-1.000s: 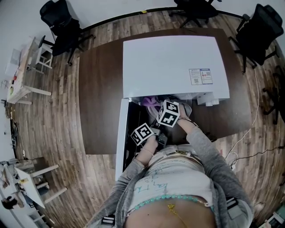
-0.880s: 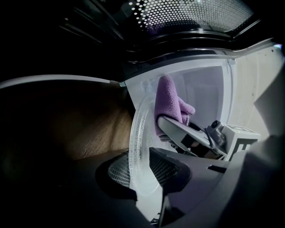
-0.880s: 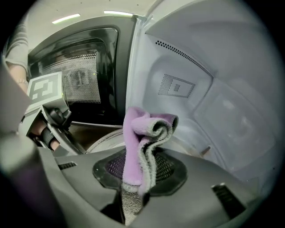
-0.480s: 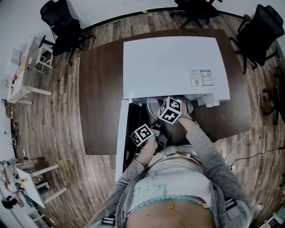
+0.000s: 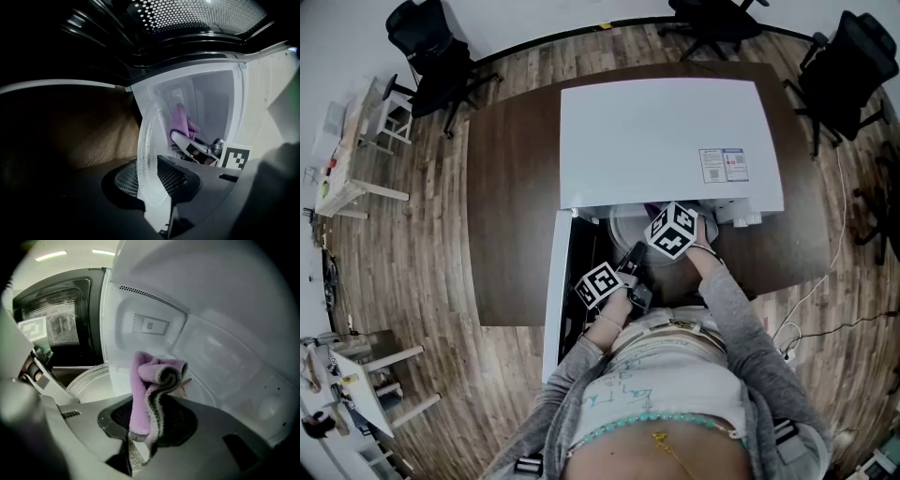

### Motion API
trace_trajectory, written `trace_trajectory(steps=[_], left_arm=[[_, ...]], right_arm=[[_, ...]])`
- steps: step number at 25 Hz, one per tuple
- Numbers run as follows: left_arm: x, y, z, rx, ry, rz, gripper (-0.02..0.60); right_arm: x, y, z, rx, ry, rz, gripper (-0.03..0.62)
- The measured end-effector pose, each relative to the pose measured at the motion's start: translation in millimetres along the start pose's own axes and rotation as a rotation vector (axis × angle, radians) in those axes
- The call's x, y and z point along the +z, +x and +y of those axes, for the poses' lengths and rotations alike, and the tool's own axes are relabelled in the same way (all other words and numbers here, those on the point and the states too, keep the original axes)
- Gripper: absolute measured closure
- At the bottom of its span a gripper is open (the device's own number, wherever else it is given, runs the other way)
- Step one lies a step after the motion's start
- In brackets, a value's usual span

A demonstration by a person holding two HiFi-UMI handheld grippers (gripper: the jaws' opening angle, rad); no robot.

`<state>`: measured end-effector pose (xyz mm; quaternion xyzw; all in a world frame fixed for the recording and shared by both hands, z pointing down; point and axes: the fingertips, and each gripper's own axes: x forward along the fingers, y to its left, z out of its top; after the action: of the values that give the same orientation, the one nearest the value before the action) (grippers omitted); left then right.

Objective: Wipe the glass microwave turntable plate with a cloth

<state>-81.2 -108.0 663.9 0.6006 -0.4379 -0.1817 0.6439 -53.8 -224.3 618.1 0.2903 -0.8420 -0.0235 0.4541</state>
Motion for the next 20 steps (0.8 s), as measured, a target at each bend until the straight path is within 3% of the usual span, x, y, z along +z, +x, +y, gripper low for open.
trace_trajectory(steps=[20], left_arm=[[0,-2,-1,-0.007,-0.023,-0.008,0.486]], right_arm=[[-40,-26,-5,-0.054,0.137,0.071,0.480]])
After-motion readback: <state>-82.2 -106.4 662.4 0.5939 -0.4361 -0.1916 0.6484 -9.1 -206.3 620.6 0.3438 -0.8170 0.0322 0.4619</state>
